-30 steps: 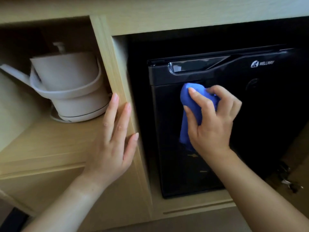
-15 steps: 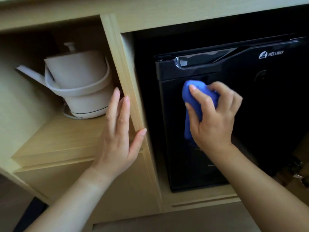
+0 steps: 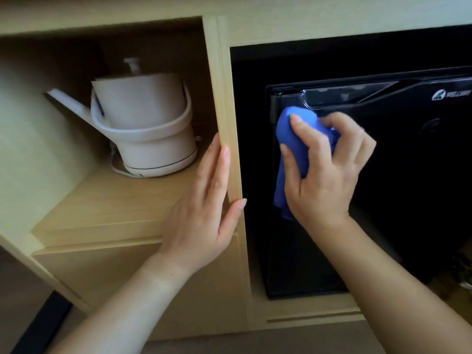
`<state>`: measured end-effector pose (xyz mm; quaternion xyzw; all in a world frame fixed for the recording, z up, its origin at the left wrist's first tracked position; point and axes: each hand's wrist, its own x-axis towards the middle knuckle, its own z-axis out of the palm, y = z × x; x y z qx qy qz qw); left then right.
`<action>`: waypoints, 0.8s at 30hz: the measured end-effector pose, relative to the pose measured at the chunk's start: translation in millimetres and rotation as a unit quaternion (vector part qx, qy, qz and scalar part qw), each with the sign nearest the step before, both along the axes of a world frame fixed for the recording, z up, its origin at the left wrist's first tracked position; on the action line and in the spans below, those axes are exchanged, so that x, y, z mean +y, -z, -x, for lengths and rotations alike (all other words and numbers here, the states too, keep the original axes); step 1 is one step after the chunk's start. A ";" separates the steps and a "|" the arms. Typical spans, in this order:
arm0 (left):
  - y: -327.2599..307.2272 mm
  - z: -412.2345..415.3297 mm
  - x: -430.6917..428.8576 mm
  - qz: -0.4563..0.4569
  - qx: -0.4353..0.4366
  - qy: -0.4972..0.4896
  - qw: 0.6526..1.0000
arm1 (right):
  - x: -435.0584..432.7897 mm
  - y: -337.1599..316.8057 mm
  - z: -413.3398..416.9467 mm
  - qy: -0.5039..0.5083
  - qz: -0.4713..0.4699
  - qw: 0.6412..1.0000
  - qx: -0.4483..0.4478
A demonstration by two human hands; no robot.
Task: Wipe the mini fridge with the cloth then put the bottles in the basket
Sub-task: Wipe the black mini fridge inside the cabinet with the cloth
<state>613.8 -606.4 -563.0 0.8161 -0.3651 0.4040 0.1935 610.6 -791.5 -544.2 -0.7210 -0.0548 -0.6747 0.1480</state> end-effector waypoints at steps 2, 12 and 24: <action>0.0 0.2 0.8 0.000 -0.001 0.003 1.000 | -10.0 12.4 4.3 -0.001 0.036 0.999 0.028; 7.8 8.4 36.7 -0.068 0.022 -0.081 0.994 | -1.6 -15.2 3.7 0.009 -0.055 0.998 -0.021; 16.3 13.3 39.0 -0.079 0.024 -0.123 0.989 | -1.5 8.6 4.8 0.000 0.055 0.998 0.038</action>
